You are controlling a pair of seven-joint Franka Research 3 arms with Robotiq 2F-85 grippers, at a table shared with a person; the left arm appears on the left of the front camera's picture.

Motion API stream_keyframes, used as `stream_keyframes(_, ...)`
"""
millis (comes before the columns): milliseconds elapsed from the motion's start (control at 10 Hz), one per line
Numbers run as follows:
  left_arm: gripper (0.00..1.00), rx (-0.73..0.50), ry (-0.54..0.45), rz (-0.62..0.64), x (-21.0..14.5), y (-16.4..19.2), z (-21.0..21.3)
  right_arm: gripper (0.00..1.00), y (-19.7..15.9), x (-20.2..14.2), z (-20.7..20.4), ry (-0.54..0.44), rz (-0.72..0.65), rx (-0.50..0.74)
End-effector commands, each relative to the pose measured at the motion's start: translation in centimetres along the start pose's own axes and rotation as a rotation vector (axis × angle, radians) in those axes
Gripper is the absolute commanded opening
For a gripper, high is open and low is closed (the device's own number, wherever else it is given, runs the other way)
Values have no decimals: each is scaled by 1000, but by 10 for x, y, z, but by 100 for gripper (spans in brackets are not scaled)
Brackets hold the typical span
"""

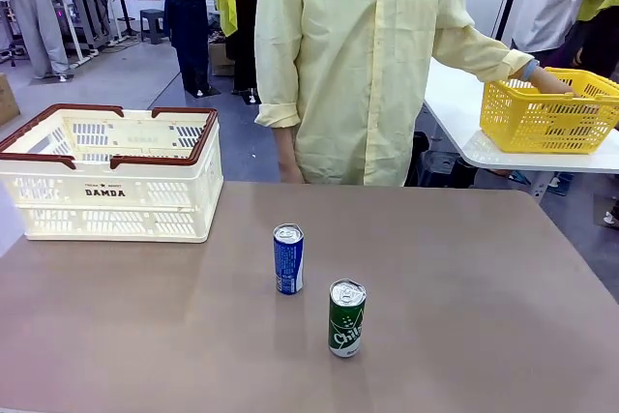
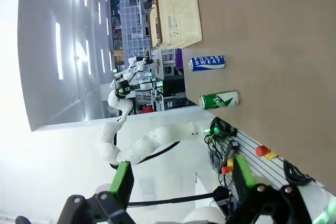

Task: Place the drinks into the Shopping basket.
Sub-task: Pick up one drink and place it into the Shopping basket.

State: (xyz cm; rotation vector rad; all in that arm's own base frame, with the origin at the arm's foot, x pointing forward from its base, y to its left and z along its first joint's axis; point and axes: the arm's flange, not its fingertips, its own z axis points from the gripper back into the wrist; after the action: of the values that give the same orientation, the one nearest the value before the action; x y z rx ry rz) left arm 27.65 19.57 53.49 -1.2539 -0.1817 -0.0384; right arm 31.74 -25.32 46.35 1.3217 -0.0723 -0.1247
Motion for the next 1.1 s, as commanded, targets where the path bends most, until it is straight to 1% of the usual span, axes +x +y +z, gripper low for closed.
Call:
stream_keyframes(0, 100, 0, 0, 0, 0, 0, 0, 100, 6, -4, 2, 11, -17, -13)
stream_keyframes(100, 100, 265, -145, 197, 9, -28, 14, 100, 6, -4, 2, 11, -17, -13)
stream_keyframes(200, 100, 289, -87, 141, 13, -85, -16, 100, 6, -4, 2, 11, -17, -13)
stream_keyframes(300, 100, 399, 75, 25, 18, -131, -70, 100, 6, -4, 2, 11, -17, -13)
stream_keyframes(400, 100, 475, 283, -78, 22, -165, -135, 100, 6, -4, 2, 11, -17, -13)
stream_keyframes(500, 100, 572, 418, -150, 22, -185, -197, 100, 6, -4, 2, 11, -17, -13)
stream_keyframes(600, 100, 692, 462, -197, 17, -196, -254, 100, 6, -4, 2, 11, -17, -13)
stream_keyframes(700, 100, 798, 454, -227, 11, -195, -294, 100, 6, -4, 2, 11, -17, -13)
stream_keyframes(800, 100, 953, 355, -243, 1, -187, -323, 100, 6, -4, 2, 11, -17, -13)
stream_keyframes(900, 100, 992, 252, -233, -6, -183, -335, 100, 6, -4, 2, 11, -17, -13)
stream_keyframes(1000, 100, 800, 463, -235, -20, -204, -336, 100, 6, -4, 2, 11, -17, -13)
